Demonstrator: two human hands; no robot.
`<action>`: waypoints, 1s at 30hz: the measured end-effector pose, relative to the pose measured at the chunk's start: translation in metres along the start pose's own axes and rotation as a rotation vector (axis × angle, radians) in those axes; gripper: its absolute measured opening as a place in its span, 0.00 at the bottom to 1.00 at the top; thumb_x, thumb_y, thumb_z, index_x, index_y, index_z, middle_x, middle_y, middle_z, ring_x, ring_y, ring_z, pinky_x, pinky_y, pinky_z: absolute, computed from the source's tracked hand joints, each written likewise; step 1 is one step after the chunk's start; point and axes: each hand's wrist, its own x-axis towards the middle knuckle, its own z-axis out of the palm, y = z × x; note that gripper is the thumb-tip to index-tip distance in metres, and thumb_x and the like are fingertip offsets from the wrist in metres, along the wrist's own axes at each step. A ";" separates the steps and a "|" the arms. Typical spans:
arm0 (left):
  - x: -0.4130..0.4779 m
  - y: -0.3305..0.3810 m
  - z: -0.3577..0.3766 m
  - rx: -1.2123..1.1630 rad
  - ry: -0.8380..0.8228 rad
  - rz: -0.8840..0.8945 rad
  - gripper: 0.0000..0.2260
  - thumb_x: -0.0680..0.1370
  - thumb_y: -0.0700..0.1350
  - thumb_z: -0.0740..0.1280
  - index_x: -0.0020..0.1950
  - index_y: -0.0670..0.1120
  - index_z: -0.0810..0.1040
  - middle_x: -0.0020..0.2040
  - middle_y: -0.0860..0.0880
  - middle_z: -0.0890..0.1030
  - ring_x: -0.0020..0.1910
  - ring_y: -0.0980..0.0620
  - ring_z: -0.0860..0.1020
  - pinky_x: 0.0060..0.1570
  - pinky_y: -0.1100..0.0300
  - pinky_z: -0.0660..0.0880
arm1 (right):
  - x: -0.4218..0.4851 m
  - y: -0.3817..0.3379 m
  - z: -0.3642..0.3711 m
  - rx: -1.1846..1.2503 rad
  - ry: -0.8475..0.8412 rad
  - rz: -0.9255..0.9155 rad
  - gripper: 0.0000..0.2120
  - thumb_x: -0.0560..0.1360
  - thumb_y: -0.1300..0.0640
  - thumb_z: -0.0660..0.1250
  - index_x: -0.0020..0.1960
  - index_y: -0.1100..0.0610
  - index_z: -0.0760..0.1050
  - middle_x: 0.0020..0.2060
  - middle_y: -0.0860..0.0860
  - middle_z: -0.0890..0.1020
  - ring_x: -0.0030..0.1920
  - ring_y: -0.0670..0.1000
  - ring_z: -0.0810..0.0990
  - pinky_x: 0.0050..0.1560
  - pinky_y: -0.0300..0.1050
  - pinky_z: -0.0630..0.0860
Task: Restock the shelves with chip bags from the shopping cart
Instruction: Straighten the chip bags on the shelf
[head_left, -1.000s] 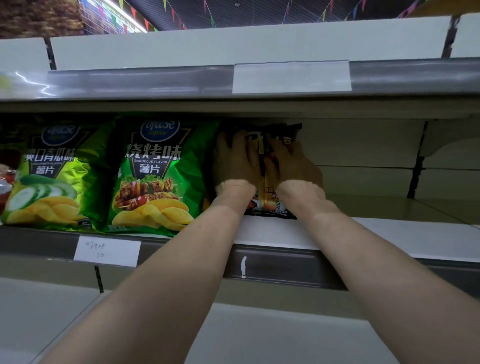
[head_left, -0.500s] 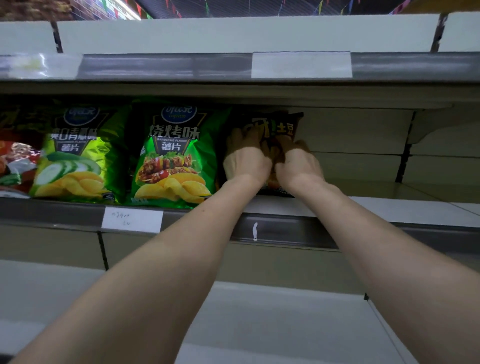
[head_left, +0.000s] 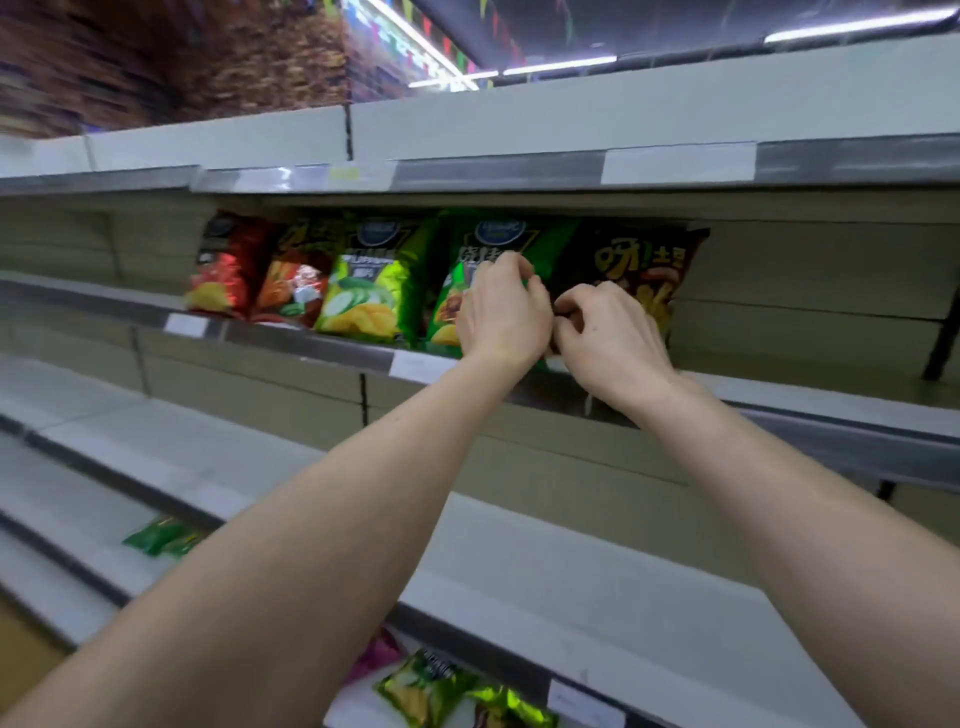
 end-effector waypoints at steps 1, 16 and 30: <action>-0.005 -0.006 -0.010 0.030 0.006 -0.029 0.09 0.80 0.46 0.61 0.57 0.49 0.77 0.57 0.47 0.79 0.56 0.44 0.77 0.50 0.54 0.71 | -0.004 -0.008 0.002 0.014 -0.007 -0.014 0.14 0.80 0.54 0.60 0.62 0.56 0.76 0.57 0.57 0.75 0.57 0.61 0.75 0.52 0.51 0.72; -0.114 -0.126 -0.299 0.601 0.309 -0.368 0.09 0.81 0.47 0.59 0.60 0.47 0.74 0.59 0.46 0.75 0.52 0.46 0.75 0.48 0.55 0.70 | -0.117 -0.265 0.063 0.478 -0.315 -0.468 0.12 0.81 0.54 0.59 0.58 0.56 0.77 0.56 0.56 0.76 0.55 0.59 0.76 0.55 0.52 0.74; -0.219 -0.222 -0.554 0.922 0.346 -0.711 0.15 0.80 0.49 0.62 0.66 0.48 0.73 0.64 0.45 0.73 0.59 0.43 0.75 0.57 0.51 0.72 | -0.245 -0.515 0.098 0.700 -0.591 -0.747 0.13 0.79 0.51 0.61 0.57 0.57 0.78 0.54 0.56 0.78 0.55 0.59 0.77 0.54 0.53 0.75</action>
